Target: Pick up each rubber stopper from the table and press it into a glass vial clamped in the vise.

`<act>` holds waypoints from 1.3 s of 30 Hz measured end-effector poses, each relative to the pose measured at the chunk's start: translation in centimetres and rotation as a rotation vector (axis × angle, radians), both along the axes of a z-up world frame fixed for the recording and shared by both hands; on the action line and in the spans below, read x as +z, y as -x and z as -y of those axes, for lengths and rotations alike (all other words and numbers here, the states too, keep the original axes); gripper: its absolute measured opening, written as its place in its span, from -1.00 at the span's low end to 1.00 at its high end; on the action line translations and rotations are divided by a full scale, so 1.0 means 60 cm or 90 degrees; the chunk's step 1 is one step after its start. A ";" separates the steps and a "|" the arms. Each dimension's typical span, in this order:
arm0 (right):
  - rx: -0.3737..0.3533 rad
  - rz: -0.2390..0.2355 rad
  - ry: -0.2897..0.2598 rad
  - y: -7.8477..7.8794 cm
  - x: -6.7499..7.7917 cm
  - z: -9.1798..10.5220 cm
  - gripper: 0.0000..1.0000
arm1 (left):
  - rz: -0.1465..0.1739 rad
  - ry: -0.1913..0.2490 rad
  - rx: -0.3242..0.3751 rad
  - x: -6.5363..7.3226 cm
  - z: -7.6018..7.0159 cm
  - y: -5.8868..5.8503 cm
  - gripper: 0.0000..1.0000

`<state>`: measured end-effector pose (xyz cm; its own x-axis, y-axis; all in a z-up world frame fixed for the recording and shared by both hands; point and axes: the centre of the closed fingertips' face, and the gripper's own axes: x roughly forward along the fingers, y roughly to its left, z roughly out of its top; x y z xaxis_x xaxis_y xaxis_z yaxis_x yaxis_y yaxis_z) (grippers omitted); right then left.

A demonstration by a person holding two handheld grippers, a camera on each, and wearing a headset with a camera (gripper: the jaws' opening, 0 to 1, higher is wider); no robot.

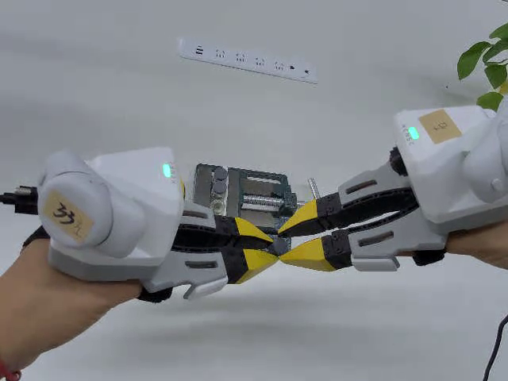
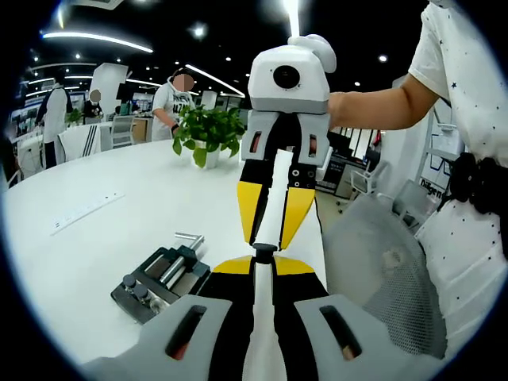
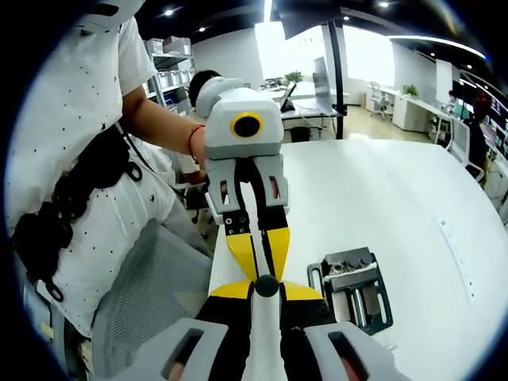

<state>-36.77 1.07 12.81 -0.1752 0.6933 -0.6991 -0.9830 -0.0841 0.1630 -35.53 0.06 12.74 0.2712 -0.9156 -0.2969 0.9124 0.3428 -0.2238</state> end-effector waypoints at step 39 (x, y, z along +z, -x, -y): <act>0.014 0.006 0.022 -0.011 -0.005 -0.018 -0.88 | 0.022 -0.001 0.014 -0.008 -0.035 -0.006 -0.88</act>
<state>-36.08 2.13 12.54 -0.1839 0.6651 -0.7237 -0.9824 -0.1007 0.1572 -35.19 2.13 12.26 0.3010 -0.9089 -0.2885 0.9119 0.3629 -0.1918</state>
